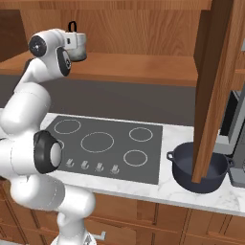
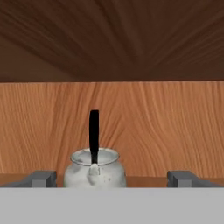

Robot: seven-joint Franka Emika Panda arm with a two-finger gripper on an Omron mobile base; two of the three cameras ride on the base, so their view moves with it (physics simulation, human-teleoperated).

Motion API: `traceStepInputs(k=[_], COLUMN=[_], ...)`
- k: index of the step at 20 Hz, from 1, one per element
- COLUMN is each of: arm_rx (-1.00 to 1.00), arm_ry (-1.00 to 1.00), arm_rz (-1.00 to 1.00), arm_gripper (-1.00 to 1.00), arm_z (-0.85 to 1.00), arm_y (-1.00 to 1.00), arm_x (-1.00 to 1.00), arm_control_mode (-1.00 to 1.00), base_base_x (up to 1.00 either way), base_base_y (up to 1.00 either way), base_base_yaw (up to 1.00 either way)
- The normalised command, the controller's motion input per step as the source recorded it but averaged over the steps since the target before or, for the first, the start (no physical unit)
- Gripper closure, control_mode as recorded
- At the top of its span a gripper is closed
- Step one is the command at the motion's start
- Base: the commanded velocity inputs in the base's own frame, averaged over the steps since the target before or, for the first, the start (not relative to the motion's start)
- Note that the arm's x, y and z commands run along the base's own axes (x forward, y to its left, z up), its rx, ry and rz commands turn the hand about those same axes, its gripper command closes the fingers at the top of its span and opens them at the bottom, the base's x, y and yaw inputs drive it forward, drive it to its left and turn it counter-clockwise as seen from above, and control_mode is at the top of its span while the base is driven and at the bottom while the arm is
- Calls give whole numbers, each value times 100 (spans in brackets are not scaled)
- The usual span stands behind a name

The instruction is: Pick the kettle from the cabinet and place it on a stove burner. Then pick the pot from the counter and place it on another stove burner. Finally, turn both burners on.

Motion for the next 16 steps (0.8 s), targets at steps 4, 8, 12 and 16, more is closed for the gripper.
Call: traceStepInputs(k=[4,8,12,16], arm_rx=[0,0,0,0], arm_ry=[0,0,0,0], arm_rz=[0,0,0,0], arm_gripper=[-100,-100,-100,-100], arm_z=[2,3,6,3], arm_y=[8,10,13,10], arm_x=[29,28,26,25], arm_control_mode=[-100,-100,-100,-100], base_base_x=[0,0,0,0], base_base_y=[0,0,0,0], base_base_yaw=[0,0,0,0])
